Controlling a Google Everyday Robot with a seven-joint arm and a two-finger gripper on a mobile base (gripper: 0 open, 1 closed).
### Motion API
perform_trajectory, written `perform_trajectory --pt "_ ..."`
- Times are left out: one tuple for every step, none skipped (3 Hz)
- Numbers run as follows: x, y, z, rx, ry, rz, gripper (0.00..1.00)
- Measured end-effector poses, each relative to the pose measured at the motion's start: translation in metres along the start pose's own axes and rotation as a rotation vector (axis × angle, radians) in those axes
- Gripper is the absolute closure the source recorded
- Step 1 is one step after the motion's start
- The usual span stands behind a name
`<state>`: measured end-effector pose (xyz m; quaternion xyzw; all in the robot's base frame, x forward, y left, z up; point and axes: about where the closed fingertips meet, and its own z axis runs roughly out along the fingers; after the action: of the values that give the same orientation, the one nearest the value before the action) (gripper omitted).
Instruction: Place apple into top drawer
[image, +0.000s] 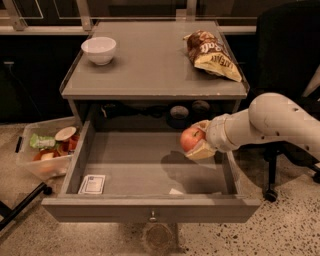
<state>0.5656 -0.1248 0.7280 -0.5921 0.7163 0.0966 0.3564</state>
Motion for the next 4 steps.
perform_trajectory --pt "-0.019 0.036 0.026 -0.028 -0.039 -0.098 1.0" --pt "-0.04 0.059 0.052 -0.036 -0.041 -0.16 1.0" --pt "-0.058 0.079 0.076 -0.051 -0.016 -0.211 0.91" --pt "-0.072 0.09 0.094 -0.064 0.018 -0.246 0.72"
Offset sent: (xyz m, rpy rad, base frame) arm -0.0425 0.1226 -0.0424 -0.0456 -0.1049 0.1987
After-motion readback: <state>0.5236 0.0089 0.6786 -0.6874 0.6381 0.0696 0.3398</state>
